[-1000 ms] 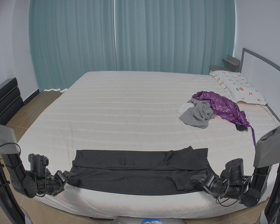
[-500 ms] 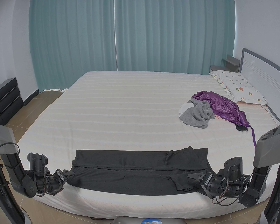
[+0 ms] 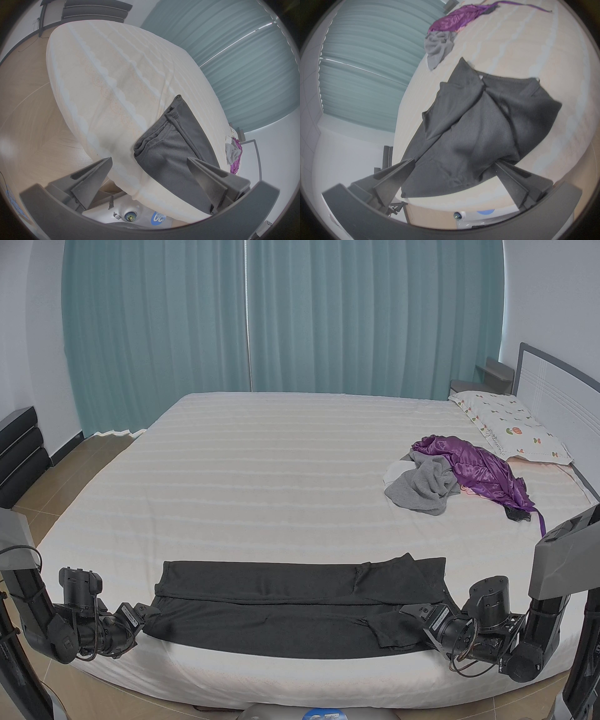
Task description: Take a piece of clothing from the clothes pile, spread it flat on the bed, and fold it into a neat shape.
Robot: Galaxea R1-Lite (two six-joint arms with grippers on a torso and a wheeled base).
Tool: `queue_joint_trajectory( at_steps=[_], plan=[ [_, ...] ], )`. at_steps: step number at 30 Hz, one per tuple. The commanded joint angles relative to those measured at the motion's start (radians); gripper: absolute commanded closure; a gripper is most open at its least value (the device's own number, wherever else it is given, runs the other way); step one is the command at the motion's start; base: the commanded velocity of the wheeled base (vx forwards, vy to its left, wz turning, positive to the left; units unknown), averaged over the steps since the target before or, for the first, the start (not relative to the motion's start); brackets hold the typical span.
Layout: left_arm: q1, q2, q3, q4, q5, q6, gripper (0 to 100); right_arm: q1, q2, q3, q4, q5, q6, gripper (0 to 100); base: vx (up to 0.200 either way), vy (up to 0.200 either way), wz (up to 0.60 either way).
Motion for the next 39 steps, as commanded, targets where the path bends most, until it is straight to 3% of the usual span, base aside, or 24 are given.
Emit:
queue_joint_trajectory(
  at_steps=[1,10,23,29,33,39],
  plan=[
    [0.001,0.001,-0.001,0.000,0.001,0.000,0,0.001,0.007,0.010,-0.008,-0.028,-0.018,0,0.000,0.000,0.00],
    [0.014,-0.002,-0.001,0.000,0.001,0.000,0,0.001,-0.012,0.044,-0.008,-0.148,-0.140,0,0.000,0.000,0.00],
    [0.030,-0.005,-0.009,0.000,-0.001,0.000,0,-0.026,-0.091,0.099,0.003,-0.229,-0.269,0,0.000,0.000,0.00],
    [0.031,-0.022,-0.012,0.000,-0.002,0.000,0,-0.022,-0.145,0.083,-0.016,-0.191,-0.251,0,0.000,0.000,0.00],
    [0.031,-0.043,-0.015,0.000,-0.035,-0.013,0,-0.028,-0.117,0.028,-0.057,-0.070,-0.166,0,0.000,0.000,0.00],
    [0.033,-0.048,-0.027,0.001,-0.041,-0.020,0,-0.063,0.004,-0.041,-0.063,-0.010,-0.123,0,0.000,0.000,0.00]
  ],
)
